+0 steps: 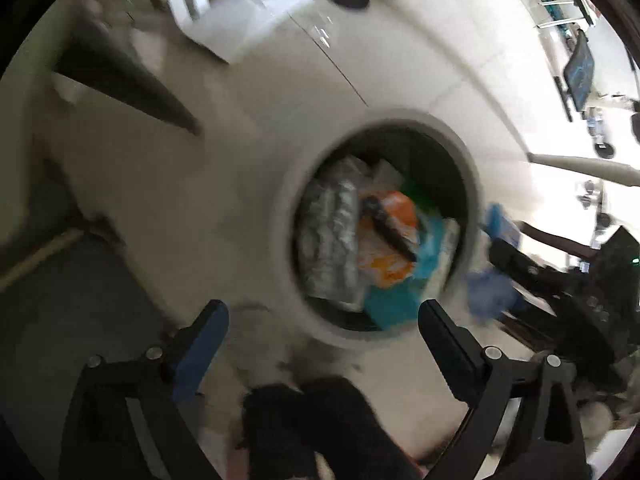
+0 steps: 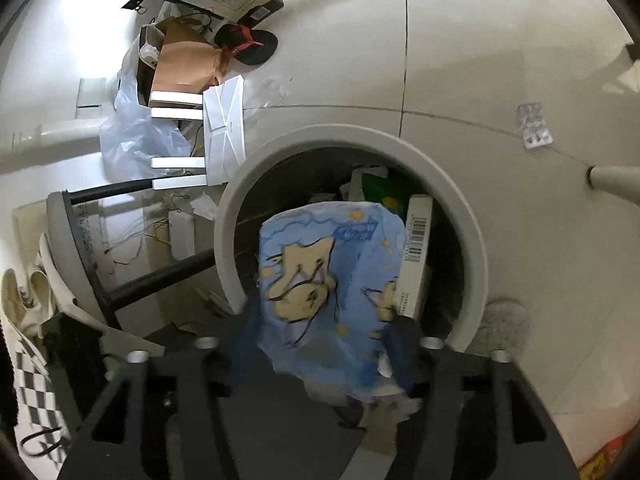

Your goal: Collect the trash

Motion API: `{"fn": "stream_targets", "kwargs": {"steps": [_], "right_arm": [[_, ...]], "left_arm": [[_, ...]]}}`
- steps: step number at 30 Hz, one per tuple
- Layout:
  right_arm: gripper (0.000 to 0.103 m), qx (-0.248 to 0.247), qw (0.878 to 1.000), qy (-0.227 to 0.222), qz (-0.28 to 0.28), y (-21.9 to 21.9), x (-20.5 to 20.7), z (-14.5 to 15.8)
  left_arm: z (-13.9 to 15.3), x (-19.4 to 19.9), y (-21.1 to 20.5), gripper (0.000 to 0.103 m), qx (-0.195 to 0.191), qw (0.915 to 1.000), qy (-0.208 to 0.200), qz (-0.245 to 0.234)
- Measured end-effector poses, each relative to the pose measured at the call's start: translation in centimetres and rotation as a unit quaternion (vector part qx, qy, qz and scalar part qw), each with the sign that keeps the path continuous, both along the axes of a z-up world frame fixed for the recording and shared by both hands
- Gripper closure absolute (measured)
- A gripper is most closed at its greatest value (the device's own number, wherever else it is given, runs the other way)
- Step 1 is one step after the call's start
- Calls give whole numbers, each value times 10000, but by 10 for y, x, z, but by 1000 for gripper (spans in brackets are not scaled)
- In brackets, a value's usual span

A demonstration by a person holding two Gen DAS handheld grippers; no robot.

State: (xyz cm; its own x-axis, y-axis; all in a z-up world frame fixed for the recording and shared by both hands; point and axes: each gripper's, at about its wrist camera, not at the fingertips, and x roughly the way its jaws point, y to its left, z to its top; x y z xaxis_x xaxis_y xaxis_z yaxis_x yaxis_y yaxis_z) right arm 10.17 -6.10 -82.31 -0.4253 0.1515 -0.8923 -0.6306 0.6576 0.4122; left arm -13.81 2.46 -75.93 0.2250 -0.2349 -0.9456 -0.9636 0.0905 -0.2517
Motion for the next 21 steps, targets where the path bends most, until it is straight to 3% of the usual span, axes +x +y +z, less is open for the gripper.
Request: {"fn": "stream_targets", "kwargs": {"steps": [2, 4, 9, 15, 21], "right_arm": [[10, -92, 9995, -239, 180, -5, -5, 12], [5, -139, 9977, -525, 397, -11, -12, 27], [5, 29, 9941, -724, 803, -30, -27, 73], [5, -186, 9822, -1534, 1072, -58, -39, 147], [5, -195, 9786, -1799, 979, -85, -38, 250]], "left_arm": [[22, -1, -6, 6, 468, 9975, 477, -243], [40, -3, -11, 6, 851, 9913, 847, -531], [86, 3, -32, 6, 1043, 9848, 1082, -875], [154, 26, -57, 6, 1154, 9743, 1361, -1371], [244, 48, -74, 6, 1192, 9724, 1163, -1637]]}}
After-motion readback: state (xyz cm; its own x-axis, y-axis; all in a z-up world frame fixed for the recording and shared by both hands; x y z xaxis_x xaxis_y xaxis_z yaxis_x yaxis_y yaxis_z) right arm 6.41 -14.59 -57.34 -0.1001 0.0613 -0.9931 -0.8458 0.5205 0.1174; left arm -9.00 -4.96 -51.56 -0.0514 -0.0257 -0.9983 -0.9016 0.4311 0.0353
